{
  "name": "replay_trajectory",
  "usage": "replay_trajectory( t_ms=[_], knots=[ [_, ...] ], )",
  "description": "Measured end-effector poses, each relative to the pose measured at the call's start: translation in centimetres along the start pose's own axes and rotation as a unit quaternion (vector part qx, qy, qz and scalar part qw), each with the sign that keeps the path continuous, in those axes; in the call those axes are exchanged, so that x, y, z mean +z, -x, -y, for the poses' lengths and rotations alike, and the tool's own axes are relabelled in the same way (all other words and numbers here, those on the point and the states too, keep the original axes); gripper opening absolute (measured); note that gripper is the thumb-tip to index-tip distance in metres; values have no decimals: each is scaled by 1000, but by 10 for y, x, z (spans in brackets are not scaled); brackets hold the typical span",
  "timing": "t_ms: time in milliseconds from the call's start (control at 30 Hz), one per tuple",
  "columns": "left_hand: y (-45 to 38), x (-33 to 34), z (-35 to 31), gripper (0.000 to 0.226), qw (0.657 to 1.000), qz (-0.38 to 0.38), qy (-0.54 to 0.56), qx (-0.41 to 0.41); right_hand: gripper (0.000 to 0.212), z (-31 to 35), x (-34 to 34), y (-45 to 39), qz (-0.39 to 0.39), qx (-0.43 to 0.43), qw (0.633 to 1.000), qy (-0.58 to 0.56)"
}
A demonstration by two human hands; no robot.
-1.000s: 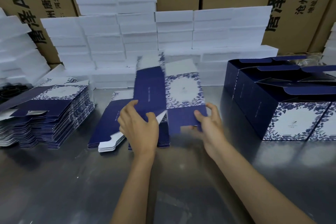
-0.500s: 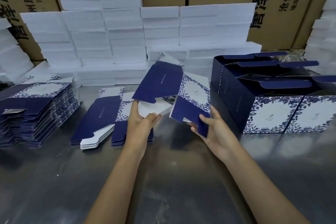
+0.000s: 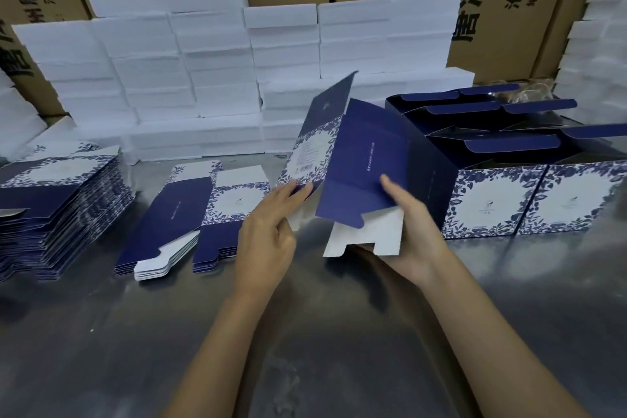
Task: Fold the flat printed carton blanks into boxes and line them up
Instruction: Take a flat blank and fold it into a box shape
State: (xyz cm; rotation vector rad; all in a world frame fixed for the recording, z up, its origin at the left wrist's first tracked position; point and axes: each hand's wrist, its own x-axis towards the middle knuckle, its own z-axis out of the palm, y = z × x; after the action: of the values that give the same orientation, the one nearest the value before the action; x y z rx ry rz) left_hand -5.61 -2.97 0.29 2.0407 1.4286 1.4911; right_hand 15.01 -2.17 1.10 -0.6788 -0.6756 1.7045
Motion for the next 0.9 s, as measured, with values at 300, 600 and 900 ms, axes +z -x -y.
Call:
replay_trajectory(
  t_ms=[300, 600, 900],
  knots=[
    [-3, -13, -6, 40, 983, 56, 102, -141, 30, 4, -17, 0, -83, 27, 994, 67],
    [-16, -32, 20, 59, 909, -37, 275, -312, 38, 7, -22, 1, -53, 40, 988, 138],
    [-16, -34, 30, 23, 911, 17, 291, -291, 20, 8, -20, 2, -22, 42, 991, 124]
  ],
)
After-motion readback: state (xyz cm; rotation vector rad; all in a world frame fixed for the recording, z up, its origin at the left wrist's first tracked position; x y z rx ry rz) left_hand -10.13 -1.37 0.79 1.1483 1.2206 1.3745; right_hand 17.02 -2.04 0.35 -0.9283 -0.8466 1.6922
